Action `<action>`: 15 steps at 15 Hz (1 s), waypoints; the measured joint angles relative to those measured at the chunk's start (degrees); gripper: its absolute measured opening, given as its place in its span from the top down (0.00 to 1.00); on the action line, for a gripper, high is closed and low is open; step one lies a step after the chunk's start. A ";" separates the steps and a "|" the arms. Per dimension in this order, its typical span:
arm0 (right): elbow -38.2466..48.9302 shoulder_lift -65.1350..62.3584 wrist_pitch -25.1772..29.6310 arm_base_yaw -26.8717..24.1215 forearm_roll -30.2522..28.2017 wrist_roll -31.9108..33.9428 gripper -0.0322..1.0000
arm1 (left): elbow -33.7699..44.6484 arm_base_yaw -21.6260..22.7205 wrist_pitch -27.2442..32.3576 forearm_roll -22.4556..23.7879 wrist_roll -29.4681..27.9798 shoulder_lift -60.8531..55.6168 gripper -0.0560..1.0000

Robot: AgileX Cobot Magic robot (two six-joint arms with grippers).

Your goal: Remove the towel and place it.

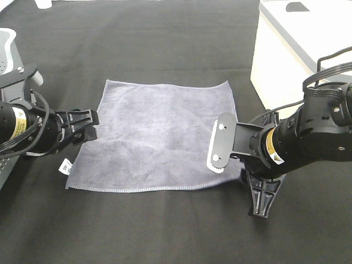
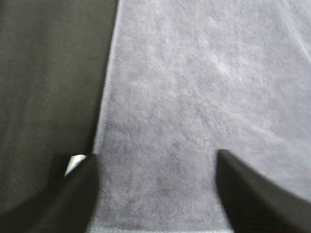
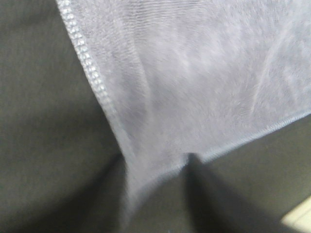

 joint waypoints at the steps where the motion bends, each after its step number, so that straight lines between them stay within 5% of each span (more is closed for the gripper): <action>1: 0.11 0.00 1.26 0.00 -0.06 0.00 0.35 | 0.00 0.00 -0.52 0.00 0.00 0.00 0.27; 3: 0.11 -0.11 4.64 0.00 -0.29 -1.03 0.25 | 0.00 0.00 -1.09 0.00 0.00 0.00 0.24; 9: 0.17 -8.37 7.22 0.00 -0.80 -6.02 0.24 | -4.70 0.11 -1.26 0.00 0.86 -3.21 0.24; 15: -8.94 -16.44 7.51 0.00 -4.58 -8.77 0.24 | -19.54 0.11 4.58 0.00 12.09 -3.32 0.24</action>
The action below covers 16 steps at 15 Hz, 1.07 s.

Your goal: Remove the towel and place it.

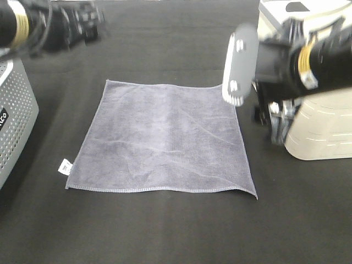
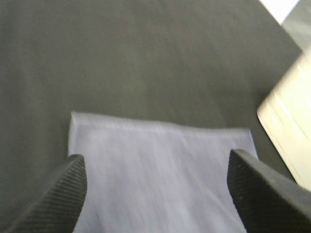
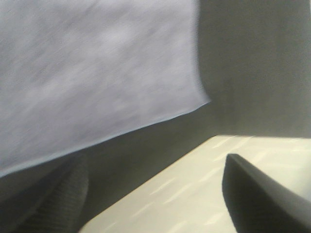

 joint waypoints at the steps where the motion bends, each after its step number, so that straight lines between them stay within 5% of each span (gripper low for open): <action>1: -2.35 0.00 0.00 0.00 -0.23 0.00 0.24 | -2.18 0.00 2.64 0.00 2.86 0.00 0.24; 5: -11.86 0.00 -0.06 -0.23 -7.68 11.00 0.24 | -9.40 0.00 16.79 -4.58 23.15 0.00 0.24; 8: -17.76 0.00 1.03 -2.18 -12.89 32.37 0.24 | -14.27 0.34 25.21 -20.86 48.41 0.00 0.24; 10: -21.77 0.00 4.18 -5.27 -13.58 52.88 0.24 | -19.60 3.38 27.96 -43.03 69.96 0.00 0.24; 12: -24.81 0.00 6.59 -9.00 -10.89 65.78 0.24 | -24.12 9.05 30.83 -66.75 90.18 0.17 0.24; 14: -27.73 0.17 8.19 -12.32 1.66 61.94 0.24 | -28.36 14.27 37.41 -85.60 105.48 0.17 0.24; 16: -33.46 1.89 16.10 -15.13 22.12 42.91 0.24 | -31.80 17.48 44.58 -93.16 112.36 0.17 0.24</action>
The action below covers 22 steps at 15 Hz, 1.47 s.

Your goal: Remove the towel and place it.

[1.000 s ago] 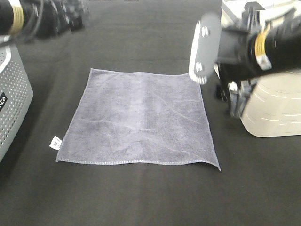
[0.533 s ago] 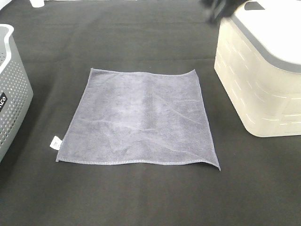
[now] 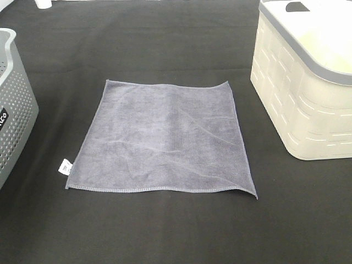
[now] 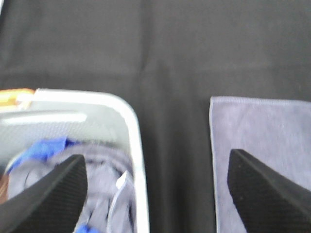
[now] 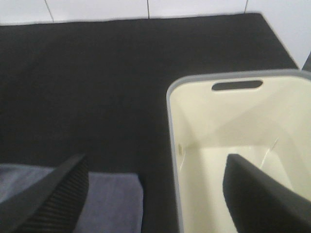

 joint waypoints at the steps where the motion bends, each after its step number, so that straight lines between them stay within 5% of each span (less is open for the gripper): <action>1: -3.90 2.18 6.76 -1.83 10.43 -10.03 0.24 | -1.49 0.74 3.44 -0.74 0.69 0.00 0.24; 2: -8.59 4.98 15.36 -3.72 20.23 -18.79 0.24 | -2.81 1.03 6.47 -0.86 1.09 0.00 0.24; 4: -18.96 11.23 33.40 -5.44 27.27 -25.90 0.24 | -5.39 1.26 16.56 -0.92 1.32 0.00 0.24; 6: -20.40 11.75 35.24 -5.44 25.84 -26.53 0.24 | -5.50 1.26 21.60 -0.92 2.46 0.00 0.24; 15: -7.45 -2.35 36.04 -5.50 23.55 -26.64 0.25 | -1.83 1.26 22.23 -5.50 3.84 -15.36 0.24; 22: 13.98 -20.57 36.04 -5.50 23.20 -26.64 0.25 | 24.06 1.26 22.35 -5.50 3.44 -33.69 0.24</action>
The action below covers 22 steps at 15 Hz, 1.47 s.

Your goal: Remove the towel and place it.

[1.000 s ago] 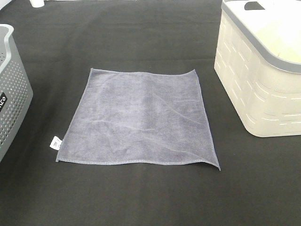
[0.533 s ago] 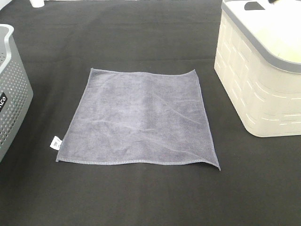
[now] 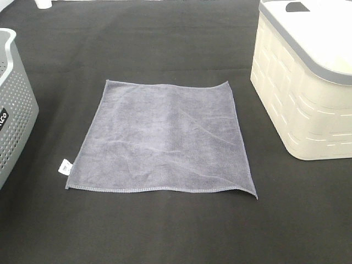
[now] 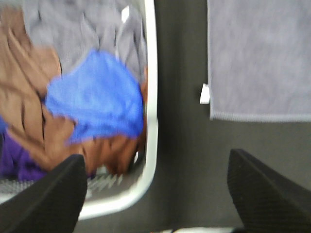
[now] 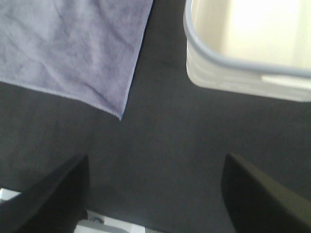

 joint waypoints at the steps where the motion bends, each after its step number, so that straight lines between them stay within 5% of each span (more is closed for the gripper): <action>1: 5.27 -4.76 0.00 0.00 0.00 0.00 0.25 | 8.42 0.00 -0.46 0.00 -0.17 -5.61 0.24; 8: 20.97 -21.66 -5.56 0.00 0.00 0.00 0.25 | 25.44 0.00 -3.38 0.00 -0.52 -24.24 0.24; 17: 35.47 -37.93 -10.14 0.00 0.00 0.00 0.25 | 33.63 0.00 -6.76 0.17 -0.23 -42.46 0.24; 22: 36.33 -42.69 -9.17 0.00 0.00 0.00 0.25 | 35.01 0.00 -9.34 0.17 0.57 -44.06 0.24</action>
